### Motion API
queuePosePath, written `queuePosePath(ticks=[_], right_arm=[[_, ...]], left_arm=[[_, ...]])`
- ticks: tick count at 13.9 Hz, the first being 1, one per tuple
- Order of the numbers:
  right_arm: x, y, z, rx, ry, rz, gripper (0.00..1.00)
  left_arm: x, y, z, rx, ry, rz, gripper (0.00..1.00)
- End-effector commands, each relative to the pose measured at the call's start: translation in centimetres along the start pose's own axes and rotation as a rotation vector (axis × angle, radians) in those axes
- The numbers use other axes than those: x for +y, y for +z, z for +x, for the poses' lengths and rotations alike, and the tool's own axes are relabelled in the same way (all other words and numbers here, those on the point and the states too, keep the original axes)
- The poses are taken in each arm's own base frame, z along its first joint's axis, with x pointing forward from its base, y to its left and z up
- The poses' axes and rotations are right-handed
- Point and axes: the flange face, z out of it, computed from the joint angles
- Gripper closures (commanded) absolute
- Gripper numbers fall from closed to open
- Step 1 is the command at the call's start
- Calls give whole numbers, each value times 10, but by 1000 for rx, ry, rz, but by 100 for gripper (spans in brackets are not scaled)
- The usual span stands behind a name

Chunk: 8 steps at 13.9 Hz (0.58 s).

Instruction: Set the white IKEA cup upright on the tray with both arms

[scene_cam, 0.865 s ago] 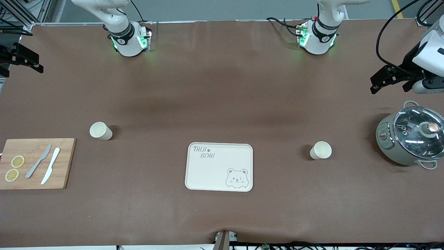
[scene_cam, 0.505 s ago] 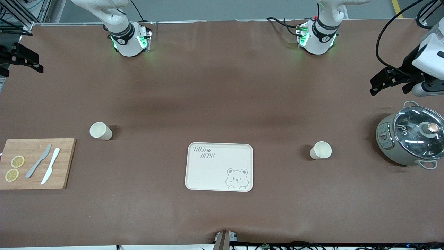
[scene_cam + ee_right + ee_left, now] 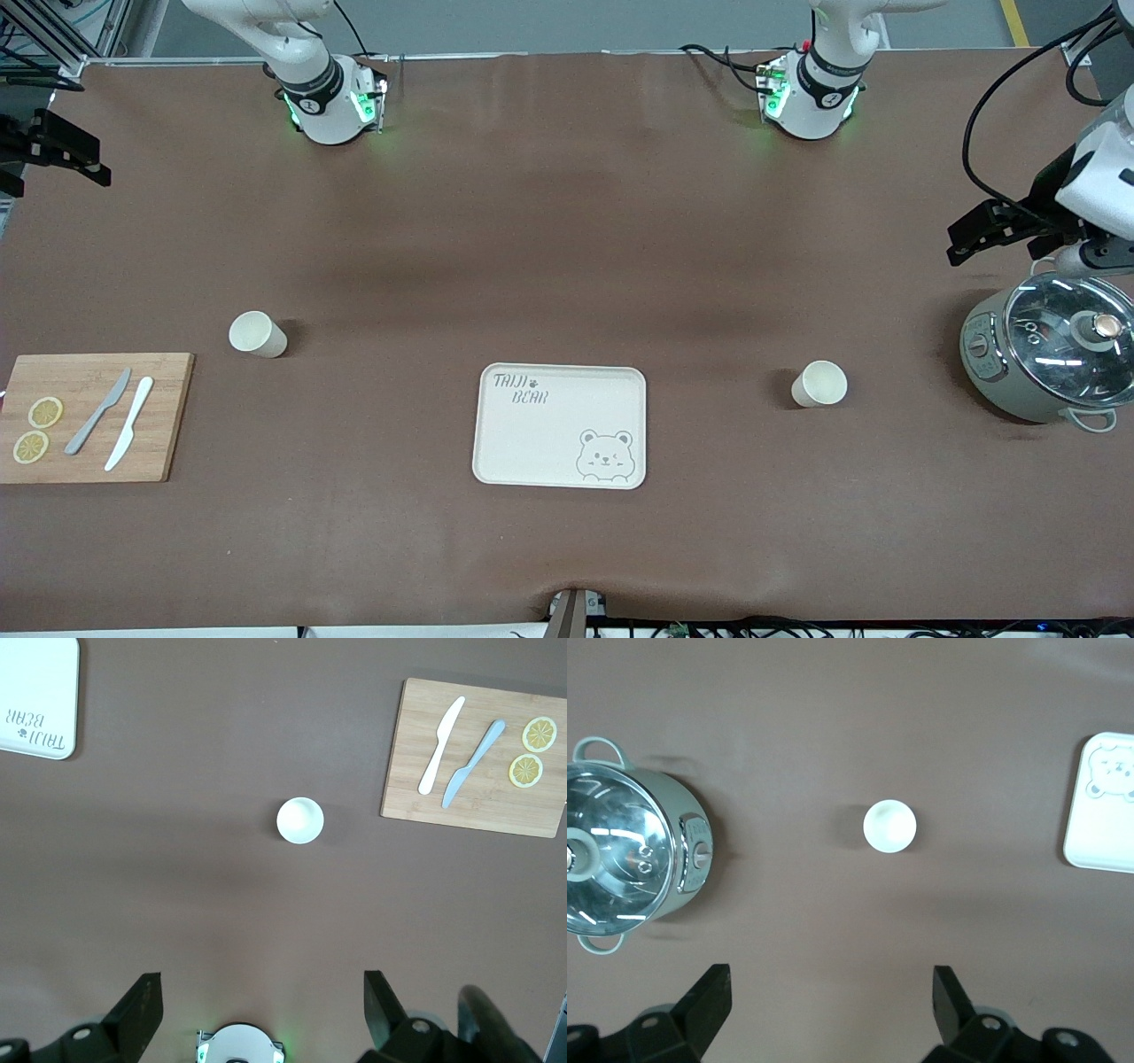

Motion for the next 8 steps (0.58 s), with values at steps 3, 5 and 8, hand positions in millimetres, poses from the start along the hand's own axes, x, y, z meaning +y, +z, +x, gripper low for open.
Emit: queuePosePath(ticks=[3,5,8], right_arm=[[-2,0,-5,2,-4,15,0],[-2,0,-5,3,-4,15,0],[-2,0,-5,2,-4,15,0]], left_arm=[[-2,36,10,-23,6,-11,0],[-3,58,9,-43,0,-11,0],[-3,98,12,-48,-5,-11,0]])
